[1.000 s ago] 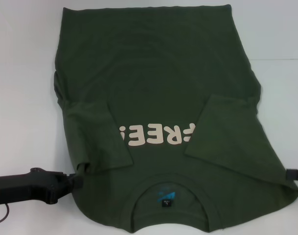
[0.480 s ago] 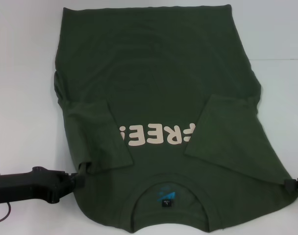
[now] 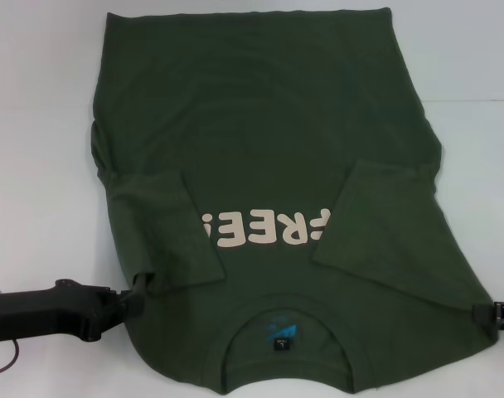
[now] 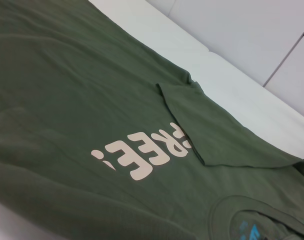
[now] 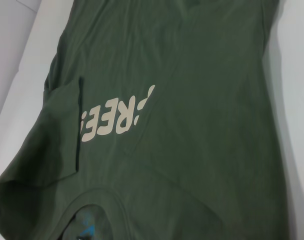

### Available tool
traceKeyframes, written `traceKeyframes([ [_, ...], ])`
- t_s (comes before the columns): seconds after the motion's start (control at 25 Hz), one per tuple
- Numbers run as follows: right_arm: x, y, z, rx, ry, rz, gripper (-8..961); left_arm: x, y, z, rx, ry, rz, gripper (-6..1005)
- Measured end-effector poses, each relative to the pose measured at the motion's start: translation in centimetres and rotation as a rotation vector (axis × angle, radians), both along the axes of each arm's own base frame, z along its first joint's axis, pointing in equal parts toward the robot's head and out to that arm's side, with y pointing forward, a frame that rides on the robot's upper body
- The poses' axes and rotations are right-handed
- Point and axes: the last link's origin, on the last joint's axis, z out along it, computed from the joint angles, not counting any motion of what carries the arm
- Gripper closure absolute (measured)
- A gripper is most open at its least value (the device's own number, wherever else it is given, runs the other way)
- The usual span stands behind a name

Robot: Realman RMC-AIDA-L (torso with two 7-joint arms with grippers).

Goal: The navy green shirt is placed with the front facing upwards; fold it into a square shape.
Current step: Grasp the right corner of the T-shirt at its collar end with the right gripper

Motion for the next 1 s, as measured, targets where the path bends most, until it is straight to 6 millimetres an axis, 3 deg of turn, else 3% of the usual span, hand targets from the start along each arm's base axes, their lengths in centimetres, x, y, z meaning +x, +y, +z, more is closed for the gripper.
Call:
traceKeyframes([
  [0.48, 0.9, -0.5, 0.7, 0.022, -0.008, -0.035, 9, 0.0, 0.1, 0.1, 0.004, 0.001, -0.001, 947],
  [1.0, 0.0, 0.2, -0.4, 0.006, -0.002, -0.011, 9, 0.0, 0.2, 0.2, 0.012, 0.001, 0.002, 948],
])
